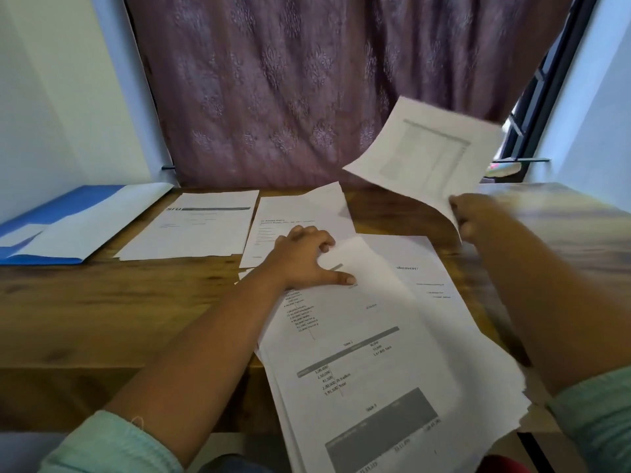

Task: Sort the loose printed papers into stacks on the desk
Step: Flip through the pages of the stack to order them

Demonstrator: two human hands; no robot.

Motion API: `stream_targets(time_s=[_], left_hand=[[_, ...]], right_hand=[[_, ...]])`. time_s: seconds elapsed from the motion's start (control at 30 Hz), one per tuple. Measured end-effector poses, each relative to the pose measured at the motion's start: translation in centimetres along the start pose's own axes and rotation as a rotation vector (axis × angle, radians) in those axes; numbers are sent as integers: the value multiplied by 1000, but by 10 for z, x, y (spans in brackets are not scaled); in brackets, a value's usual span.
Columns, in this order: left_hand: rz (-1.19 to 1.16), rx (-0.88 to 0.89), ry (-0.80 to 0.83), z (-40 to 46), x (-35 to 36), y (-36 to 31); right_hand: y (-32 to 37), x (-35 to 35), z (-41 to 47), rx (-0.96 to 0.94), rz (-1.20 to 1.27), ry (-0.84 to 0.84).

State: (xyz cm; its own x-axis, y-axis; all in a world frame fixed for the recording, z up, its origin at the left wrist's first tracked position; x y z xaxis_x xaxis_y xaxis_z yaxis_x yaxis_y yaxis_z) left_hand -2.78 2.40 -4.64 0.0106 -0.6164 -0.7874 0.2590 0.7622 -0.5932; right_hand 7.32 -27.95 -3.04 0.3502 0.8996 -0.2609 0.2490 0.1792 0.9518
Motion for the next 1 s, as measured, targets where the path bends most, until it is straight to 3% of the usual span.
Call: stream_targets(time_s=[0.1, 0.5, 1.0], left_hand=[[25, -5, 8, 1, 0, -1], [81, -67, -1, 0, -2, -6], [32, -5, -98, 1, -7, -13]], right_hand=[[-28, 23, -11, 32, -32, 136], [-32, 32, -14, 6, 27, 238], [-28, 28, -25, 14, 40, 225]])
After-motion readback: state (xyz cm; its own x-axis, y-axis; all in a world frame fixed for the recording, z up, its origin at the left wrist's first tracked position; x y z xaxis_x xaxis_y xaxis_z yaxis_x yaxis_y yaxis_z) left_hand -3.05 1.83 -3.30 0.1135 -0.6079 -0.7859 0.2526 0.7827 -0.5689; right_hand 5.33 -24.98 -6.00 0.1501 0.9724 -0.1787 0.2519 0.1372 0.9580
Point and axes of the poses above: each hand's wrist, its own z-axis towards the middle knuckle, its own x-axis out of the palm, y = z × x, the point moved 7 cm from there along z, towards the middle knuckle, and after that the axes turned 13 degrees about -z, right-handed, at the moved point
